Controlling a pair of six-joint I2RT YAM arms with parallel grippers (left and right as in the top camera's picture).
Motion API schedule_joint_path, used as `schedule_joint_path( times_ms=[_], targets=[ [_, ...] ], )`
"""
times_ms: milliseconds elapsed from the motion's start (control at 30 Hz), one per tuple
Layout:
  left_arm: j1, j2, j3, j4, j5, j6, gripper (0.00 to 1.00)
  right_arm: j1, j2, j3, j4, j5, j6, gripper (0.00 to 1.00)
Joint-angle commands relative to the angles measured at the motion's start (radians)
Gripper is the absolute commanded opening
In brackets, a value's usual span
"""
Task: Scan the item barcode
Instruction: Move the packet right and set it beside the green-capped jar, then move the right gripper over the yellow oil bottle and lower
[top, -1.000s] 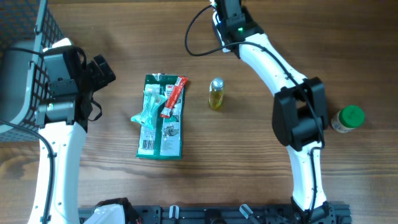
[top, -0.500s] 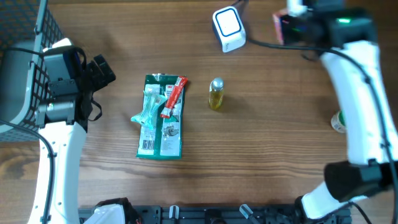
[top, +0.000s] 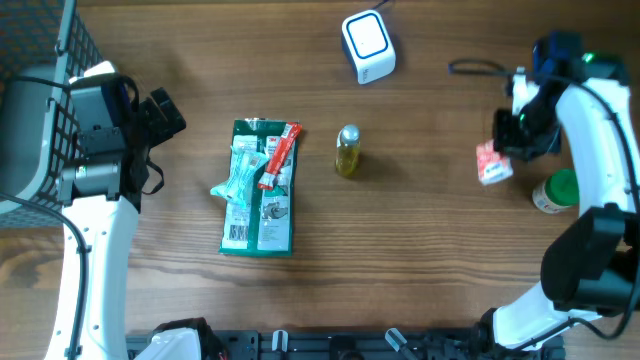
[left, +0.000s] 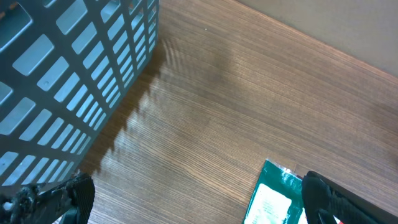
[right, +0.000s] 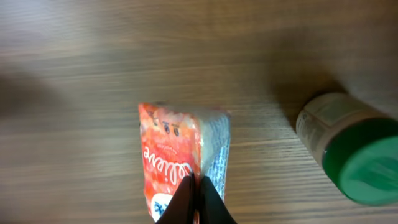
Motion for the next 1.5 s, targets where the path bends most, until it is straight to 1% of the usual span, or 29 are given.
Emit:
schedule_joint_path(
  times_ms=[0, 100, 200, 267, 300, 333, 367, 400, 467, 533, 600, 667, 833, 933, 1033, 1100, 1200, 1300, 1367, 1467],
  targets=[
    [0.006, 0.002, 0.007, 0.003, -0.009, 0.009, 1.00, -0.006, 0.012, -0.125, 0.098, 0.136, 0.065, 0.04],
    [0.006, 0.002, 0.008, 0.003, -0.009, 0.009, 1.00, -0.006, 0.012, -0.194, 0.198, 0.136, 0.064, 0.04],
    [0.006, 0.002, 0.008, 0.003, -0.009, 0.009, 1.00, -0.006, 0.012, -0.215, 0.248, 0.160, 0.070, 0.05],
    [0.006, 0.002, 0.008, 0.003, -0.009, 0.009, 1.00, -0.006, 0.012, -0.215, 0.262, 0.192, 0.093, 0.16],
    [0.006, 0.002, 0.008, 0.003, -0.009, 0.009, 1.00, -0.006, 0.012, -0.215, 0.265, 0.199, 0.092, 0.25],
    [0.006, 0.002, 0.008, 0.003, -0.009, 0.009, 1.00, -0.006, 0.012, -0.215, 0.266, 0.199, 0.091, 0.42],
    [0.006, 0.002, 0.008, 0.003, -0.009, 0.009, 1.00, -0.006, 0.012, -0.215, 0.269, 0.197, 0.092, 0.53],
    [0.006, 0.002, 0.008, 0.003, -0.009, 0.009, 1.00, -0.005, 0.012, -0.215, 0.274, 0.182, 0.092, 0.59],
    [0.006, 0.002, 0.008, 0.003, -0.009, 0.009, 1.00, -0.003, 0.012, -0.215, 0.302, 0.060, 0.126, 0.63],
    [0.006, 0.002, 0.008, 0.003, -0.009, 0.009, 1.00, -0.001, 0.012, -0.216, 0.323, -0.133, 0.103, 0.63],
    [0.006, 0.002, 0.008, 0.003, -0.009, 0.009, 1.00, 0.004, 0.012, -0.219, 0.324, -0.220, 0.090, 0.59],
    [0.006, 0.002, 0.008, 0.003, -0.009, 0.009, 1.00, 0.014, 0.012, -0.233, 0.327, -0.222, 0.108, 0.57],
    [0.006, 0.002, 0.008, 0.003, -0.009, 0.009, 1.00, 0.046, 0.012, -0.334, 0.412, -0.219, 0.116, 0.57],
    [0.006, 0.002, 0.008, 0.003, -0.009, 0.009, 1.00, 0.052, 0.012, -0.399, 0.468, -0.111, 0.147, 0.57],
    [0.006, 0.002, 0.008, 0.003, -0.009, 0.009, 1.00, 0.051, 0.012, -0.415, 0.462, 0.085, 0.228, 0.57],
    [0.006, 0.002, 0.008, 0.003, -0.009, 0.009, 1.00, 0.051, 0.009, -0.412, 0.458, 0.138, 0.246, 0.56],
    [0.006, 0.002, 0.008, 0.003, -0.009, 0.009, 1.00, 0.053, -0.007, -0.359, 0.412, 0.061, 0.245, 0.52],
    [0.006, 0.002, 0.008, 0.003, -0.009, 0.009, 1.00, 0.078, -0.041, -0.263, 0.343, -0.040, 0.245, 0.52],
    [0.006, 0.002, 0.008, 0.003, -0.009, 0.009, 1.00, 0.111, -0.073, -0.203, 0.305, -0.094, 0.245, 0.52],
    [0.006, 0.002, 0.008, 0.003, -0.009, 0.009, 1.00, 0.213, -0.153, -0.117, 0.269, -0.140, 0.273, 0.54]
  ],
)
